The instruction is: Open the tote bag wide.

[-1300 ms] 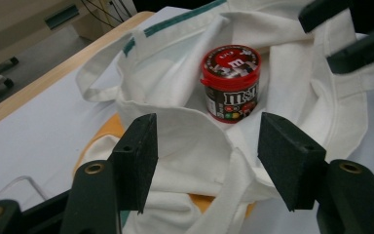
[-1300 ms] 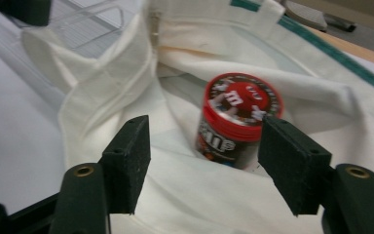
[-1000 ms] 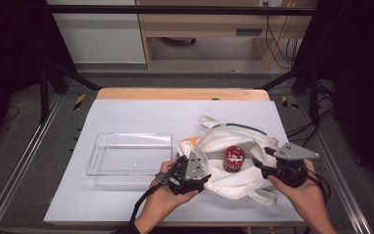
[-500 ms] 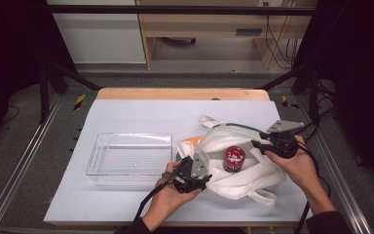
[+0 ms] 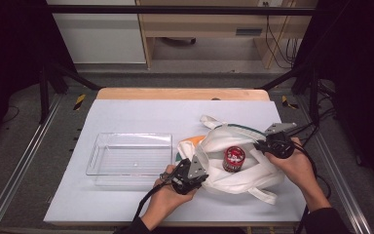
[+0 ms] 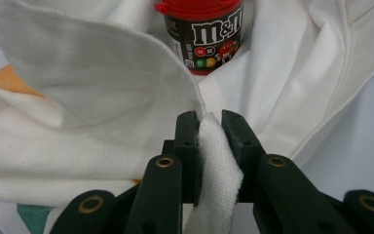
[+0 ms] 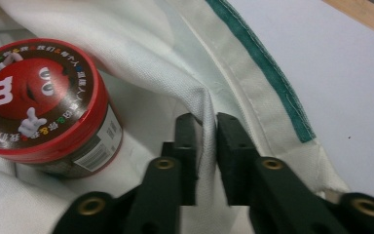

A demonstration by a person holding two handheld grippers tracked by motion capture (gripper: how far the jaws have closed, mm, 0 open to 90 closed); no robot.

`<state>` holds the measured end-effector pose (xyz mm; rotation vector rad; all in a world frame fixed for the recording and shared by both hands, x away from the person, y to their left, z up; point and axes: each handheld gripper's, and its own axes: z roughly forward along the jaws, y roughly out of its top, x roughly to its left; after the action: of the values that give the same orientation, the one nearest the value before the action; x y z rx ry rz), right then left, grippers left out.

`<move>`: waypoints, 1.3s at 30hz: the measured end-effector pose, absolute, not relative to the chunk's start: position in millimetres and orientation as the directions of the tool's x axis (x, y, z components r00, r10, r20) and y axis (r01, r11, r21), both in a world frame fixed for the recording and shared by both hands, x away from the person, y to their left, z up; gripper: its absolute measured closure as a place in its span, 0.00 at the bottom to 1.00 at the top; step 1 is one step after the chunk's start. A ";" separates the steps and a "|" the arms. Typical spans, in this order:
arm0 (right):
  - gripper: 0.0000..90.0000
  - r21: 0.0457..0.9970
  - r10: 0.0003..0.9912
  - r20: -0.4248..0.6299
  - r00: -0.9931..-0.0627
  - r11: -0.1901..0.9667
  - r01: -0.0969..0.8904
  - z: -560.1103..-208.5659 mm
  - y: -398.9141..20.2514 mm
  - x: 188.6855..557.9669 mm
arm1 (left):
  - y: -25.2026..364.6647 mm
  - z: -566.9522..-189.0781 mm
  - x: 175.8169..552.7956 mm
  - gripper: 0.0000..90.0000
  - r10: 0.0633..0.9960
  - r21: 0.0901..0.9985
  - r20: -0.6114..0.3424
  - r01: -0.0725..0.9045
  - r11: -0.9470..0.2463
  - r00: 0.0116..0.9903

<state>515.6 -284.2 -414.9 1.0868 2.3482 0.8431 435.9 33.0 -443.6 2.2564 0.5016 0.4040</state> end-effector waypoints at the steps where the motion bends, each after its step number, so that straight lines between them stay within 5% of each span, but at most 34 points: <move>1: 0.95 0.673 0.785 -0.117 -0.608 0.512 0.533 -414.5 -284.4 516.2 | 33.1 -444.0 435.6 0.88 0.471 0.748 0.128 0.227 -0.624 0.873; 29: 0.98 0.672 0.898 -0.021 -0.439 0.337 0.659 -425.6 -303.5 551.7 | 36.3 -451.8 430.2 0.91 0.449 0.728 0.139 0.217 -0.651 0.883; 39: 0.62 0.734 0.898 -0.047 -0.438 0.329 0.594 -404.2 -304.1 527.3 | 39.6 -442.3 430.3 0.76 0.477 0.751 0.152 0.213 -0.625 0.865</move>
<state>527.3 -304.1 -404.2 1.3119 2.1502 0.9032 430.3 39.6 -442.3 2.2533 0.4964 0.4356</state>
